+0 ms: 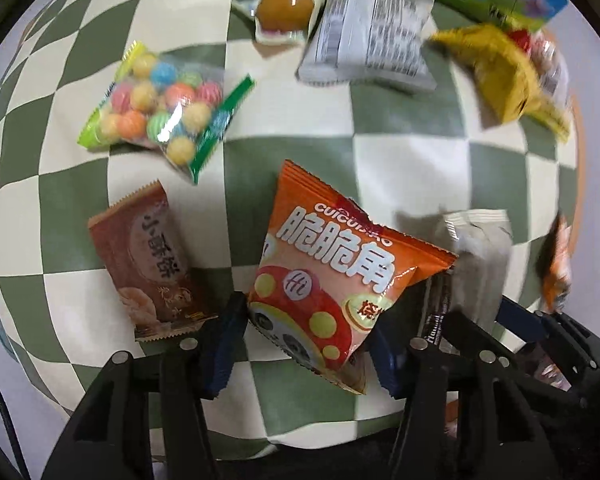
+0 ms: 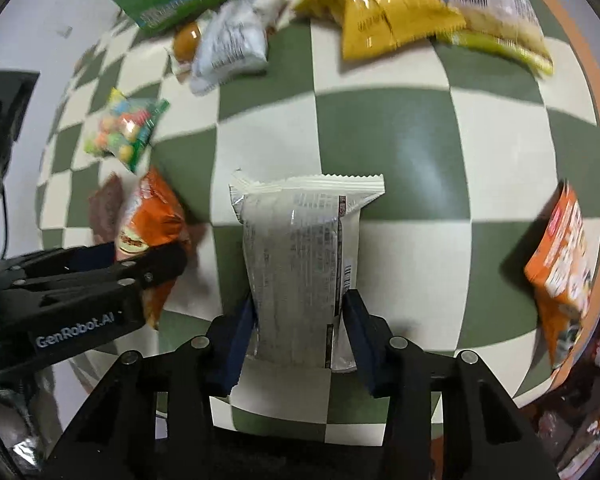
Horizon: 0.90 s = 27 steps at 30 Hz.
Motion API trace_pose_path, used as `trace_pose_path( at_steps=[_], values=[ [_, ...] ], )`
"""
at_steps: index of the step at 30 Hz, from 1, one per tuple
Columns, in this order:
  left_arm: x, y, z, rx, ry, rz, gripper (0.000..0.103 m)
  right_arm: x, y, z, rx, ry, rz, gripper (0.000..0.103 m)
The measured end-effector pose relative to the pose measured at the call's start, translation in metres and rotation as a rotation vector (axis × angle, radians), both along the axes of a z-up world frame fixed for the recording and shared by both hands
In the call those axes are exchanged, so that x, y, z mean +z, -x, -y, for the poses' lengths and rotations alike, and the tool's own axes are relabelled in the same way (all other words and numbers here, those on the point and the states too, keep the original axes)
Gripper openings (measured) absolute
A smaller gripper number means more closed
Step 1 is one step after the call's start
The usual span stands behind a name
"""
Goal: Organize snacks
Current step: 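Drop the chip bag with the left tool while the right tool drops the wafer bar into the box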
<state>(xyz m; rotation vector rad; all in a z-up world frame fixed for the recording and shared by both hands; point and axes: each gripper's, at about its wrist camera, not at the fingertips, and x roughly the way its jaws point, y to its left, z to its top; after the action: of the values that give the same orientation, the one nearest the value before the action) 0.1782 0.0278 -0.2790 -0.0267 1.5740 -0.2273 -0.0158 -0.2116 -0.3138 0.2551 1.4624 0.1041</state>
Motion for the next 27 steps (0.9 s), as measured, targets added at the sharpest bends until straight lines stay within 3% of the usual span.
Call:
trace_pose_path(
  at_steps=[6, 8, 11, 16, 19, 21, 27],
  values=[
    [0.076, -0.035, -0.005, 0.076, 0.128, 0.076, 0.054, 0.065, -0.034, 0.007, 0.009, -0.081, 0.065, 0.047],
    [0.11, -0.06, -0.002, 0.096, 0.173, 0.128, 0.054, 0.091, -0.05, 0.014, 0.018, -0.109, 0.106, 0.047],
    [0.138, -0.079, -0.005, 0.108, 0.218, 0.181, 0.054, 0.134, -0.082, 0.025, 0.022, -0.131, 0.207, 0.047],
    [0.182, -0.156, 0.004, 0.135, 0.213, 0.242, 0.054, 0.193, -0.149, 0.053, 0.009, -0.161, 0.338, 0.047],
    [0.184, -0.201, 0.002, 0.163, 0.176, 0.232, 0.054, 0.216, -0.207, 0.07, 0.002, -0.108, 0.415, 0.047],
    [0.176, -0.235, 0.001, 0.19, 0.153, 0.208, 0.054, 0.216, -0.25, 0.074, 0.002, -0.064, 0.434, 0.047],
    [0.124, -0.311, -0.001, 0.228, 0.032, 0.108, 0.054, 0.183, -0.352, 0.082, 0.027, 0.045, 0.384, 0.047]
  ],
)
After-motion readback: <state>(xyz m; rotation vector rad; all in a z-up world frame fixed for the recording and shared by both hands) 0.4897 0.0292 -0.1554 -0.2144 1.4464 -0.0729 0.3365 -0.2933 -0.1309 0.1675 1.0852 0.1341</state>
